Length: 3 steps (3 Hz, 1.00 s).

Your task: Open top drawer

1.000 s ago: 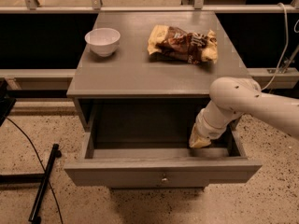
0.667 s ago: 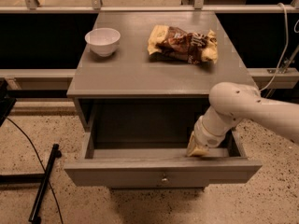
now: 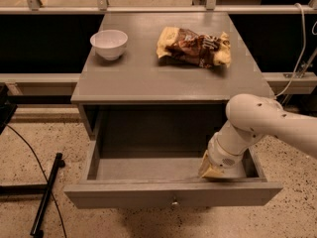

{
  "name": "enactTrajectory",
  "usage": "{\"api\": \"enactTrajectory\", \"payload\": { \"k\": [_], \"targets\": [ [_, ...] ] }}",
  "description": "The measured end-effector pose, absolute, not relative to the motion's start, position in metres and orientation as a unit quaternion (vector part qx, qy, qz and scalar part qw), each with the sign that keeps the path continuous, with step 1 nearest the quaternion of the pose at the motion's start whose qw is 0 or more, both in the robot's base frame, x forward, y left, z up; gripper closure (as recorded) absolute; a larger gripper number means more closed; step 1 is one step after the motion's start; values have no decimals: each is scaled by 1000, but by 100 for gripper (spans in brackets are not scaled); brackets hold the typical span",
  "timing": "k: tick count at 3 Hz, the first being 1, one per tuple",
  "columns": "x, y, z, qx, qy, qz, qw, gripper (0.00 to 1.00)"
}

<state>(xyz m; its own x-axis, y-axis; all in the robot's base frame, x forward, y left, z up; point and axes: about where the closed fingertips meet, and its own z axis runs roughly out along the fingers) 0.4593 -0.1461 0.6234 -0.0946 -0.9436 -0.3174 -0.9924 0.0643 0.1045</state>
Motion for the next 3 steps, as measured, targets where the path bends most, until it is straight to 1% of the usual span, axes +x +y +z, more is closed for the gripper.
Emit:
{"api": "enactTrajectory", "payload": {
  "k": [2, 3],
  "targets": [
    [428, -134, 669, -673, 720, 148, 86, 100],
    [428, -147, 701, -665, 728, 109, 124, 100]
  ]
}}
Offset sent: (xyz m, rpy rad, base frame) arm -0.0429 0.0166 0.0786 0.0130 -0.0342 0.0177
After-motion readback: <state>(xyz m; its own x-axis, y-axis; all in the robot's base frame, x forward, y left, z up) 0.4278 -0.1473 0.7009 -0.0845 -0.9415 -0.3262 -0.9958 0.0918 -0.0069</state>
